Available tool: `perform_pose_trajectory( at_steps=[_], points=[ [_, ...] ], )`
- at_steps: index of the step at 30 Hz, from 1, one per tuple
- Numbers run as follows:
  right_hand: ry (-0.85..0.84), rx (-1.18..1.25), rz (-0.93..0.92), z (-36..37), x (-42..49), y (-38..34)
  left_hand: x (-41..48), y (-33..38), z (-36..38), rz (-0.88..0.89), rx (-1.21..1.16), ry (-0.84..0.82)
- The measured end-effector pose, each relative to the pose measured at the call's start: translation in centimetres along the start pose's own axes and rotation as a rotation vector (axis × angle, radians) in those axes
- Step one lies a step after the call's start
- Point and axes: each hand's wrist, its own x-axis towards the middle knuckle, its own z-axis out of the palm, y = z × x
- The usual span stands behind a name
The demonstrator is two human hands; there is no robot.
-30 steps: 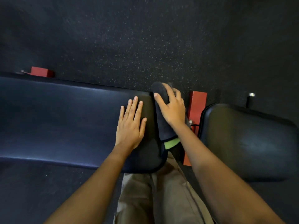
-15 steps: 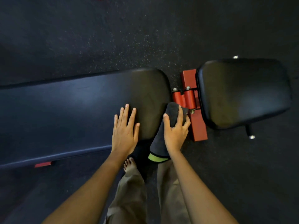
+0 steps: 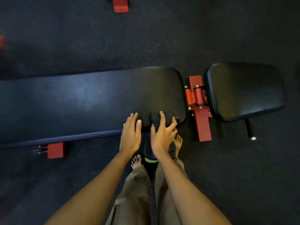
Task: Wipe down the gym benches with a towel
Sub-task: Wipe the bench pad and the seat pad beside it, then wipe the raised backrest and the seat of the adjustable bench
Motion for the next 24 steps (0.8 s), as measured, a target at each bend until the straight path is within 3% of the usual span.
perform_pose_trajectory(
  at_steps=[3,7,15,24],
  points=[
    [-0.104,0.2,-0.11,-1.4,-1.2,-1.5,-0.7,2.2,-2.3,-0.108,-0.187,0.075],
    [-0.136,0.515,-0.274,-5.4,-1.2,-5.6,-1.1,6.0,-6.1,-0.065,-0.276,0.163],
    [0.076,0.778,-0.467,-19.8,0.1,-13.3,-1.5,19.8,-14.1,0.031,-0.611,0.337],
    [0.274,0.908,-0.571,-37.2,-1.2,-13.9,-6.3,38.1,-16.6,0.344,-0.649,0.286]
  ],
)
